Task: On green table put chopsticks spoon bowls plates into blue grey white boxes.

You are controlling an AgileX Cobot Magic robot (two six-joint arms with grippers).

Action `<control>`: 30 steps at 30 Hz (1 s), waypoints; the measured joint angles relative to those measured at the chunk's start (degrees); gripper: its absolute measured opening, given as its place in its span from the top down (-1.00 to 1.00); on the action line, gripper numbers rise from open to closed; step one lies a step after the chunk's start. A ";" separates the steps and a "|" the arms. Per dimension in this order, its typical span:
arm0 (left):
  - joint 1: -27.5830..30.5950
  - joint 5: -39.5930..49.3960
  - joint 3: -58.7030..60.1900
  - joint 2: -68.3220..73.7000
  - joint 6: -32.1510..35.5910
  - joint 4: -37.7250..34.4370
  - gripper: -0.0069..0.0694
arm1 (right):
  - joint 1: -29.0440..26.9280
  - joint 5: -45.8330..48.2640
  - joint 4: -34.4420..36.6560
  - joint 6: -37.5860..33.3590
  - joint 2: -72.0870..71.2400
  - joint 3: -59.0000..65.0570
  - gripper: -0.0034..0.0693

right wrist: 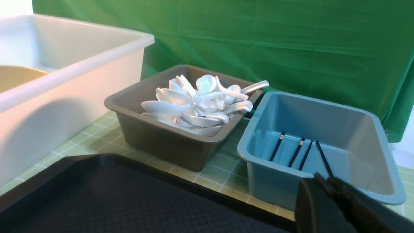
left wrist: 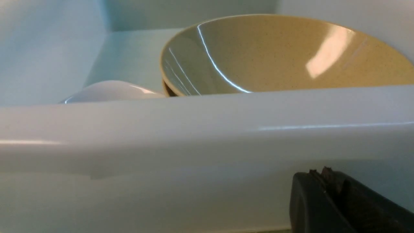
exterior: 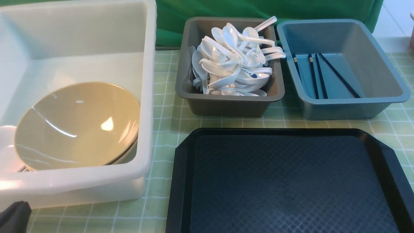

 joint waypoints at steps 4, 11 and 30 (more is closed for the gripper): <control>-0.53 0.00 0.00 0.00 0.05 -0.52 0.82 | 0.00 0.00 0.00 0.00 0.00 0.00 0.77; -6.34 0.00 0.00 0.00 0.05 -0.52 0.82 | 0.00 0.03 0.00 0.00 0.00 0.00 0.77; -6.39 0.00 0.00 0.00 -0.12 -0.56 0.82 | -6.13 0.36 0.00 0.00 -0.47 0.00 0.75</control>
